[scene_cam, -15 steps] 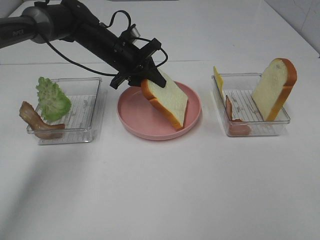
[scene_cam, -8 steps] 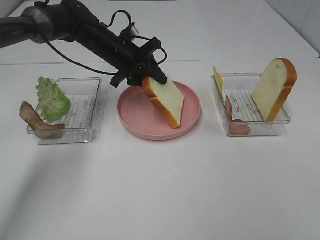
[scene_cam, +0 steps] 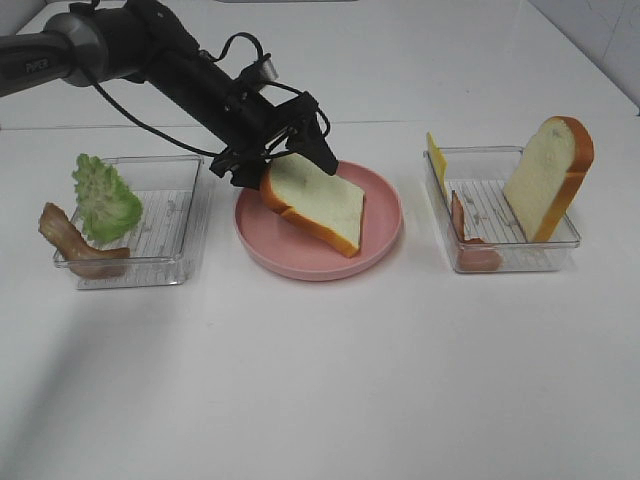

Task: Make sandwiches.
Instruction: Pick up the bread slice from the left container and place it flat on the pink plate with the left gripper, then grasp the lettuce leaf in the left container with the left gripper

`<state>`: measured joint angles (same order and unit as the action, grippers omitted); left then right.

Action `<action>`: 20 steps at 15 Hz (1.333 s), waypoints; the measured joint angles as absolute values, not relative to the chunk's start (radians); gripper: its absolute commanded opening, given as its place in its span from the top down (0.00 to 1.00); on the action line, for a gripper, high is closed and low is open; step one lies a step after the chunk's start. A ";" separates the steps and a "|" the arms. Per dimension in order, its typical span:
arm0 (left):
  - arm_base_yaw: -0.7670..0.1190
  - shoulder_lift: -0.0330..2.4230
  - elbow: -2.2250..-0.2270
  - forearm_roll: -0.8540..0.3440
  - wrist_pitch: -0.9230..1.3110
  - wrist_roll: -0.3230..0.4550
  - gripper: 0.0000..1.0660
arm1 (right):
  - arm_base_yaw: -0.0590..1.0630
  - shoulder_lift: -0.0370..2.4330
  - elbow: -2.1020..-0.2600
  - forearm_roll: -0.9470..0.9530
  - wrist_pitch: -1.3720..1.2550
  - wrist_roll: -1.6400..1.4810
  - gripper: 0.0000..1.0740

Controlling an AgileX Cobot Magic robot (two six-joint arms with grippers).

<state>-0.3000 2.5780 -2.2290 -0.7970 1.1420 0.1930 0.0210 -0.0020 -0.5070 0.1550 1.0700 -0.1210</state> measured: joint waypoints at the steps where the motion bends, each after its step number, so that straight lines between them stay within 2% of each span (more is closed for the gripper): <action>1: -0.311 2.578 -2.248 -0.741 1.143 0.193 0.28 | 0.021 -0.002 -0.507 0.155 1.070 -0.121 0.29; 2: -0.334 2.578 -2.291 -0.644 1.145 0.192 0.28 | 0.021 -0.002 -0.507 0.155 1.070 -0.121 0.29; 3: -0.340 2.578 -2.301 -0.620 1.146 0.188 0.28 | 0.021 -0.002 -0.507 0.155 1.070 -0.121 0.29; 7: -0.403 2.578 -2.354 -0.362 1.166 0.062 0.28 | 0.021 -0.002 -0.507 0.155 1.070 -0.121 0.29; 10: -0.435 2.574 -2.354 -0.227 1.178 0.042 0.28 | 0.021 -0.002 -0.507 0.155 1.070 -0.121 0.29; 13: -0.459 2.542 -2.354 -0.180 1.179 0.035 0.28 | 0.021 -0.002 -0.507 0.155 1.070 -0.121 0.29; 20: -0.449 2.441 -2.371 -0.061 1.212 -0.060 0.32 | 0.021 -0.002 -0.507 0.155 1.070 -0.121 0.29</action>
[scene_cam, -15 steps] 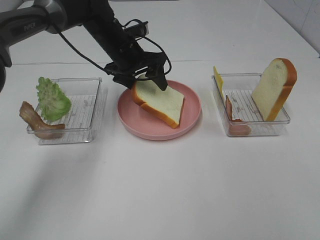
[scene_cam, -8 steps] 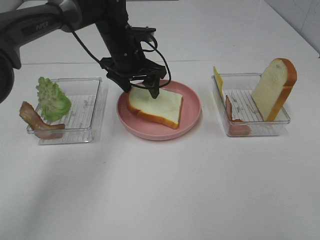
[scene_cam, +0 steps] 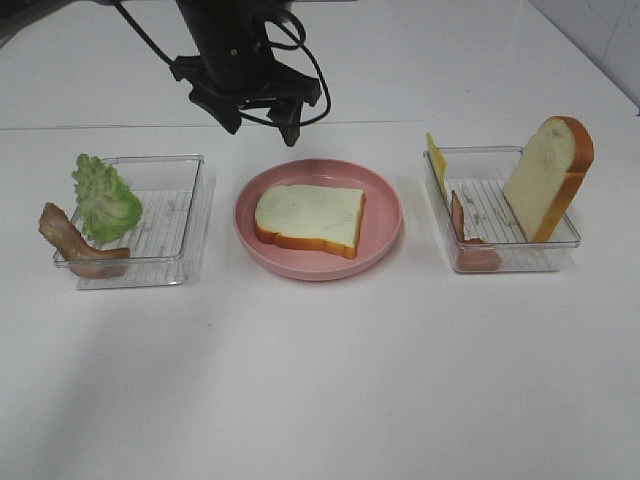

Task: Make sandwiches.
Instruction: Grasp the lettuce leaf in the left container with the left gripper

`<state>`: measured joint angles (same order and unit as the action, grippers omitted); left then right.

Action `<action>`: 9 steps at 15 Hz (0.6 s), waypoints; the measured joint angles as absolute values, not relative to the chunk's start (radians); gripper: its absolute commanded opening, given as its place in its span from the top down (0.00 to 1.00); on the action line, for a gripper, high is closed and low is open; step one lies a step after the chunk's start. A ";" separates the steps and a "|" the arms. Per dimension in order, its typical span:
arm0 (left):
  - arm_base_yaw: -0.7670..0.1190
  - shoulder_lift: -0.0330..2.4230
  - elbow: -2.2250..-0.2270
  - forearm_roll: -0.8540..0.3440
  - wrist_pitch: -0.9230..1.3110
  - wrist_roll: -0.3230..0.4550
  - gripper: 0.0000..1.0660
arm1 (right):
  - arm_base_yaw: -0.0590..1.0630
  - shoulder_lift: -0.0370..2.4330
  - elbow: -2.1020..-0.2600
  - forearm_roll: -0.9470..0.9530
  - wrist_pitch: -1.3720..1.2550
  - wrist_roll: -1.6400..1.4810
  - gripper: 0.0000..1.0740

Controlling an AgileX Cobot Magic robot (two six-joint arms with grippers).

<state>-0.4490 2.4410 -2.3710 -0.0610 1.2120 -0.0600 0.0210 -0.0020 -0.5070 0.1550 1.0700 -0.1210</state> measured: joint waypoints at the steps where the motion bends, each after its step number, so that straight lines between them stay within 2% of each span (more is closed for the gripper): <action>1: -0.434 2.422 -2.371 -0.060 1.212 -0.080 0.32 | 0.021 -0.002 -0.507 0.155 1.070 -0.121 0.29; 3: -0.390 2.389 -2.371 -0.057 1.214 -0.113 0.32 | 0.021 -0.002 -0.507 0.155 1.070 -0.121 0.29; 7: -0.296 2.346 -2.371 -0.056 1.214 -0.116 0.32 | 0.021 -0.002 -0.507 0.155 1.070 -0.121 0.29; 9: -0.222 2.292 -2.299 -0.054 1.214 -0.116 0.32 | 0.021 -0.002 -0.507 0.155 1.070 -0.121 0.29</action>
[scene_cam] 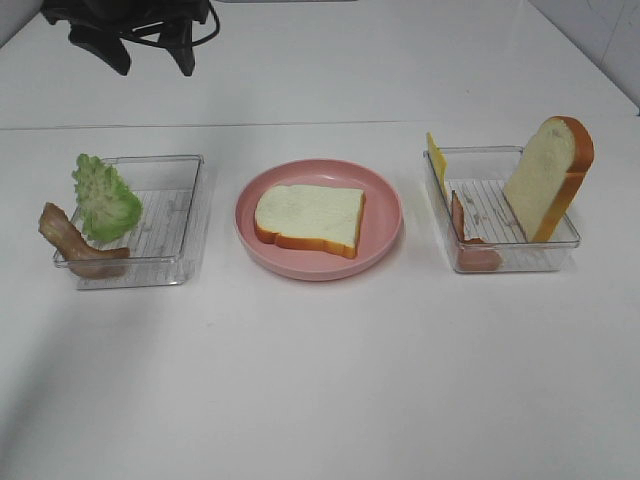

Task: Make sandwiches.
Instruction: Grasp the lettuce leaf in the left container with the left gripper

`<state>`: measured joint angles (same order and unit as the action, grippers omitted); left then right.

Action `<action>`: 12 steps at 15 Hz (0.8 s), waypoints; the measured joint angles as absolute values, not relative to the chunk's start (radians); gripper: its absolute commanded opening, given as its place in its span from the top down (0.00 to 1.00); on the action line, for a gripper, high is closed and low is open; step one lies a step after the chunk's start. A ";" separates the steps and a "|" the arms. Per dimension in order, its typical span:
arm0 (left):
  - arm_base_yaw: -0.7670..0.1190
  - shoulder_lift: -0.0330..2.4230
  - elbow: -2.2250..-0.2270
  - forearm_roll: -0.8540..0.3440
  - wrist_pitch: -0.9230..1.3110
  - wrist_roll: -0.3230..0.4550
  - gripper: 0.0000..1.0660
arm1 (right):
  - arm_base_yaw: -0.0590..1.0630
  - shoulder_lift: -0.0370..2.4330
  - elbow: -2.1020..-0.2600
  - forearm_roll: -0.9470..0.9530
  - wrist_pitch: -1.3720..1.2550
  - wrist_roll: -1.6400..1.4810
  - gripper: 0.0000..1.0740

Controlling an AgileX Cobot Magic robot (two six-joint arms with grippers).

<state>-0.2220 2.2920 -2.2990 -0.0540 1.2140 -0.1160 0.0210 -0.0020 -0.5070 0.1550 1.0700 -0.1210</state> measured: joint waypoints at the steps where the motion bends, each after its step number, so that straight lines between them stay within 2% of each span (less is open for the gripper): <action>1: -0.198 2.272 -2.265 -0.055 1.215 -0.116 0.32 | 0.021 -0.002 -0.507 0.155 1.070 -0.121 0.29; 7: -0.063 2.214 -2.114 -0.052 1.216 -0.116 0.32 | 0.021 -0.002 -0.507 0.155 1.070 -0.121 0.29; 10: -0.063 2.213 -2.044 -0.051 1.215 -0.097 0.33 | 0.021 -0.002 -0.507 0.155 1.070 -0.121 0.29; 12: -0.064 2.213 -1.985 -0.009 1.216 -0.096 0.35 | 0.021 -0.002 -0.507 0.155 1.070 -0.121 0.29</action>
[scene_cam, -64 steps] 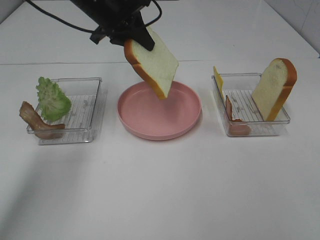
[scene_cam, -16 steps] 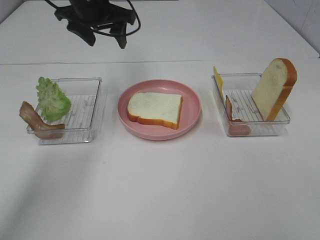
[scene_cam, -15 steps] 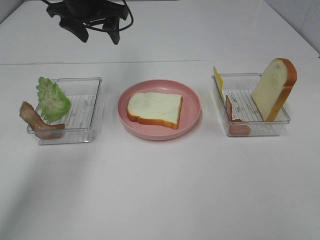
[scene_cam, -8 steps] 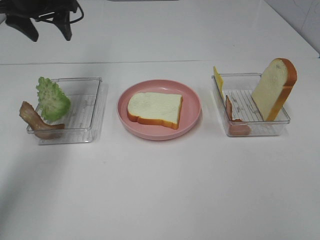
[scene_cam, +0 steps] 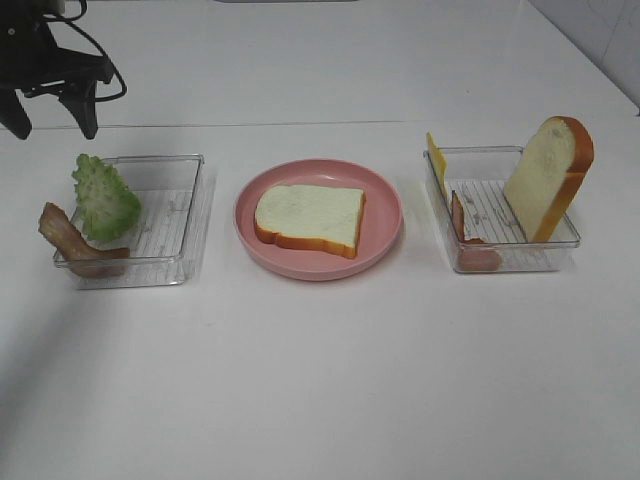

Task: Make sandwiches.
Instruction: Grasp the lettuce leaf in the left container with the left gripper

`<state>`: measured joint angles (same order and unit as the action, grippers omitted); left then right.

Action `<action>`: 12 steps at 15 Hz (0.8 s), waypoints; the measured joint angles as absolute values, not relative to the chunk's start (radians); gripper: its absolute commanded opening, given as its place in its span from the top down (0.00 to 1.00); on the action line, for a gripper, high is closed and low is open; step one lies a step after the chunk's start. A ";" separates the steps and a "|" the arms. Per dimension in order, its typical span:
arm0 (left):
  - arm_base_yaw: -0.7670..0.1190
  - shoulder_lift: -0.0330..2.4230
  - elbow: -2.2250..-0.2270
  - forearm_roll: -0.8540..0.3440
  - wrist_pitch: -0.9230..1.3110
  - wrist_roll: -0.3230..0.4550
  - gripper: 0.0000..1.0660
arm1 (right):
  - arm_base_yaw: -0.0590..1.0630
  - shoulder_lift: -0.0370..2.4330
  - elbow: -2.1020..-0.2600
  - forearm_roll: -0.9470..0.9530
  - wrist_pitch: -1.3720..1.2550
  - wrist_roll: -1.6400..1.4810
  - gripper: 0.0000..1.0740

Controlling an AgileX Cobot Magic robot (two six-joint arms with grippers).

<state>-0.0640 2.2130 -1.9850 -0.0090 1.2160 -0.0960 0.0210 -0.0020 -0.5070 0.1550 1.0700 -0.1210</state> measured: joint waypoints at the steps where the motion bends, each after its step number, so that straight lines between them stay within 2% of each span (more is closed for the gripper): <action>1: -0.064 2.213 -1.976 0.000 1.217 -0.096 0.35 | 0.021 -0.002 -0.507 0.155 1.070 -0.121 0.29; 9: -0.064 2.270 -1.958 -0.011 1.221 -0.111 0.35 | 0.021 -0.002 -0.507 0.155 1.070 -0.121 0.29; 12: -0.064 2.287 -1.958 -0.032 1.221 -0.114 0.42 | 0.021 -0.002 -0.507 0.155 1.070 -0.121 0.29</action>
